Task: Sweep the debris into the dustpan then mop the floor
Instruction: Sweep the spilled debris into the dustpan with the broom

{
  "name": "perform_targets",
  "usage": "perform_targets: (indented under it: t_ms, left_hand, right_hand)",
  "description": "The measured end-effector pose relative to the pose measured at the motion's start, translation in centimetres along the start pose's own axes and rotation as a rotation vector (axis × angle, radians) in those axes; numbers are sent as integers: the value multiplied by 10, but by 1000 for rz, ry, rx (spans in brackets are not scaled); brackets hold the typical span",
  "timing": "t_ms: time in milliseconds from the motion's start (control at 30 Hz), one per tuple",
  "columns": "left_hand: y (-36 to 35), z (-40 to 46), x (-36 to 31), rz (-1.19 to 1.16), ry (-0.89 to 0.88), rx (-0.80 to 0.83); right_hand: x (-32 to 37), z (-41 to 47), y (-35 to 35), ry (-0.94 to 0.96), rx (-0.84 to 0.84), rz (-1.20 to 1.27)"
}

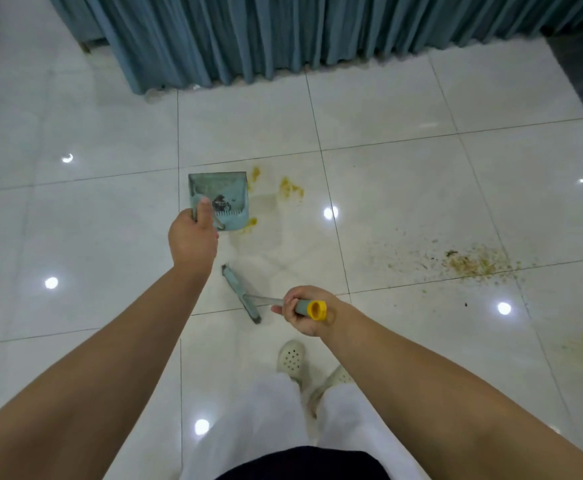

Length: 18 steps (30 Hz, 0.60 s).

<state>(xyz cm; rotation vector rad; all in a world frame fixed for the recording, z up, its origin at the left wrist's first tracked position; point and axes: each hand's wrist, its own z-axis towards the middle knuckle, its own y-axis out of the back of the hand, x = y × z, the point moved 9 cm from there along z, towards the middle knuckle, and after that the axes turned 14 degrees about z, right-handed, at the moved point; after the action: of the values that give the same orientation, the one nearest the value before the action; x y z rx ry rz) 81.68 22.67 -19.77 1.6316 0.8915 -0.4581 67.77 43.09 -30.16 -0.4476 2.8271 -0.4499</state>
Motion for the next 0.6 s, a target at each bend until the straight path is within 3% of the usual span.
perform_targets:
  t_ms: [233,433,600]
  left_hand:
    - [-17,-4,-9,31,46,-46]
    - [-50,-20,-40,63,71,-97]
    - [-100,-35,-78,62,11,-37]
  right_hand:
    - [56,-9,13,133,15,155]
    - [161,-46,46,299,2,251]
    - [250,-83,89,426,-4,366]
